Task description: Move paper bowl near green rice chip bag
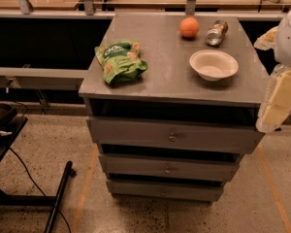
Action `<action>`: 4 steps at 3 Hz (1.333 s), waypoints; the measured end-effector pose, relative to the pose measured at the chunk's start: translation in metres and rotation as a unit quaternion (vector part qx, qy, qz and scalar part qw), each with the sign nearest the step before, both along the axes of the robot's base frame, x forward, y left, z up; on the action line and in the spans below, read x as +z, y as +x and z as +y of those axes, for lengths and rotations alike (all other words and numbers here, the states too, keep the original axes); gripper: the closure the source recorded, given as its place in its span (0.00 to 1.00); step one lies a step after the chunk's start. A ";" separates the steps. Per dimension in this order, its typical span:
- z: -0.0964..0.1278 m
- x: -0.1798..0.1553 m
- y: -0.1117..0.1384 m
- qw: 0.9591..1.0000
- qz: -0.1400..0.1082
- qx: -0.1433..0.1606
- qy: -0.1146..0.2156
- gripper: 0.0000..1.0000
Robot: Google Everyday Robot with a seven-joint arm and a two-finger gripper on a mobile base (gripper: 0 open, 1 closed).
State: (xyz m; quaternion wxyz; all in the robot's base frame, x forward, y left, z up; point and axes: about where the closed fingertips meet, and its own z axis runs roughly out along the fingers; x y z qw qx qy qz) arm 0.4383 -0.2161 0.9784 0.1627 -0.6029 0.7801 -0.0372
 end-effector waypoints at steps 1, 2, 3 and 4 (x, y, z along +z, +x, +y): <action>0.000 0.002 0.000 1.000 -0.004 0.001 0.000 0.00; 0.000 -0.010 0.025 0.999 -0.035 0.038 -0.013 0.00; -0.006 -0.030 0.088 0.993 -0.089 0.070 -0.029 0.00; -0.005 -0.033 0.102 0.991 -0.105 0.073 -0.027 0.00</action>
Offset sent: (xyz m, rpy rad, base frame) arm 0.0868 0.0021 -0.0437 -0.0862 -0.2021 0.2581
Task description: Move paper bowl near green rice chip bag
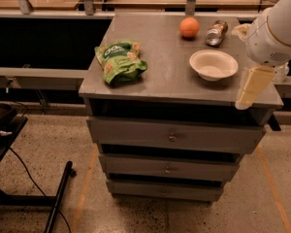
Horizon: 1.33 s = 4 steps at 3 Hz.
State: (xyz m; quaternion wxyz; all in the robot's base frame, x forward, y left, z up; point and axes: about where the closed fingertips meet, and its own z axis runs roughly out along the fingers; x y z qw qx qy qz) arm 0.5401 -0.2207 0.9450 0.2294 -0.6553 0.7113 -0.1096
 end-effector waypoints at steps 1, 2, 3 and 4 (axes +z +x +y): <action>-0.013 -0.008 0.002 1.000 -0.006 -0.008 -0.023 0.00; -0.039 -0.016 0.033 0.997 -0.032 -0.017 -0.062 0.00; -0.061 -0.021 0.060 0.995 -0.050 -0.019 -0.089 0.00; -0.067 -0.034 0.078 0.994 -0.055 -0.004 -0.093 0.00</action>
Offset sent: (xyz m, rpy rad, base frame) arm 0.0756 -0.0778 -0.0236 -0.2301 -0.1346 -0.0628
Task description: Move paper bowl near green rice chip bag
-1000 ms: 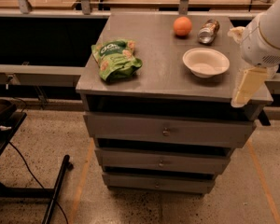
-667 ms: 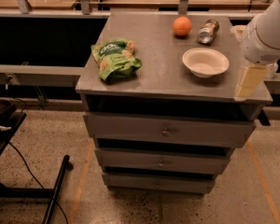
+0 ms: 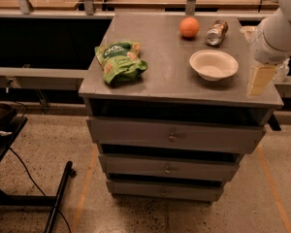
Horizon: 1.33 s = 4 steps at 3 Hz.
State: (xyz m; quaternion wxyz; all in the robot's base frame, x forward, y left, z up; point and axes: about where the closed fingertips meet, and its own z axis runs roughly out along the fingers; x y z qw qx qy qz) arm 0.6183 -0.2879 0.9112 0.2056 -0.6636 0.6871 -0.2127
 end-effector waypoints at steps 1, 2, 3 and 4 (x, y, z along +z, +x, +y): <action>0.004 -0.021 0.024 0.999 -0.006 0.041 0.018 0.02; 0.010 -0.032 0.041 0.997 -0.011 0.064 0.030 0.22; 0.016 -0.041 0.049 0.996 -0.012 0.086 0.038 0.42; 0.021 -0.045 0.052 0.994 -0.014 0.101 0.041 0.66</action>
Offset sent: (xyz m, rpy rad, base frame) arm 0.0590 0.0143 -0.0402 0.0863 -0.0400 0.1814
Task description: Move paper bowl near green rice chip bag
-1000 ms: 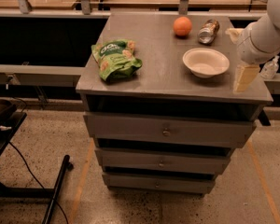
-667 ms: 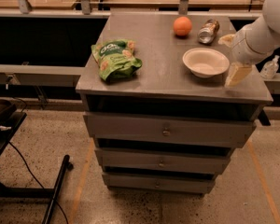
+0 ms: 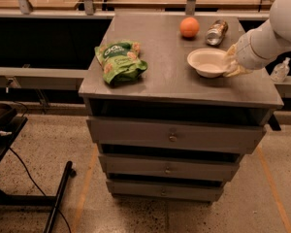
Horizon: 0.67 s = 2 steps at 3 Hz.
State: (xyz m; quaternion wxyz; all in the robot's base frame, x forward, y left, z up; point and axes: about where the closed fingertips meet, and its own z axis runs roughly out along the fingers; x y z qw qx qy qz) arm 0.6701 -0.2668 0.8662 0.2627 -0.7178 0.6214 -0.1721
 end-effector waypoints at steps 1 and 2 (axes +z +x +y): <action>0.011 0.003 0.000 1.000 -0.010 0.019 -0.020 0.89; 0.028 0.013 0.007 0.997 -0.040 0.035 -0.058 1.00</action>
Offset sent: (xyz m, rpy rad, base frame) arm 0.0165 0.0434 0.0307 -0.2311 -0.1714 0.1014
